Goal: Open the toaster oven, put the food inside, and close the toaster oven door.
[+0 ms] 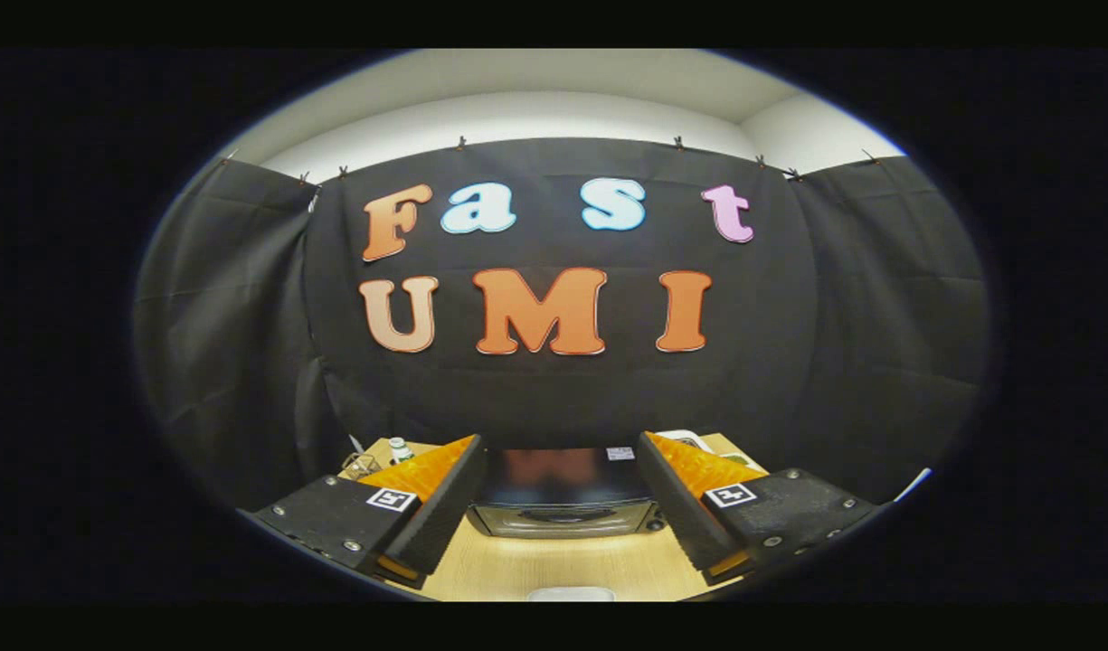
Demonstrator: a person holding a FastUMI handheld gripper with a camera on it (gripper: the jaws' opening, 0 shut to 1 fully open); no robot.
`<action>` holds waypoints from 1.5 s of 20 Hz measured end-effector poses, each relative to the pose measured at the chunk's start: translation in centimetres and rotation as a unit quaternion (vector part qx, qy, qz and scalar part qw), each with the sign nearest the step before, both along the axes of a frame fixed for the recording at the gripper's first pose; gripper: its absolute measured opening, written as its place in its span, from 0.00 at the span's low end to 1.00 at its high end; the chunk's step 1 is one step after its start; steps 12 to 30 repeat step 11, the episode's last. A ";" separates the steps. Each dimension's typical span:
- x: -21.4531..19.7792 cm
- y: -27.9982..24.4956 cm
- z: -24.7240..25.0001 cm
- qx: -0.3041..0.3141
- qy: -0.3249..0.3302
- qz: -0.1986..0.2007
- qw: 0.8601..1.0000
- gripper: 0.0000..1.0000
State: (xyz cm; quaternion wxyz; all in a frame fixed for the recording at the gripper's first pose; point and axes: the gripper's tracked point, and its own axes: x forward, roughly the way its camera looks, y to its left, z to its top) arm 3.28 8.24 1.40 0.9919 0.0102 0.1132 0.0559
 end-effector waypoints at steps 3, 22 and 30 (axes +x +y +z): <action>0.0 0.0 -0.3 -0.001 0.003 -0.003 1.000 1.00; -0.3 0.8 -1.0 -0.002 0.010 0.007 1.000 1.00; -0.3 0.8 -1.0 -0.002 0.010 0.007 1.000 1.00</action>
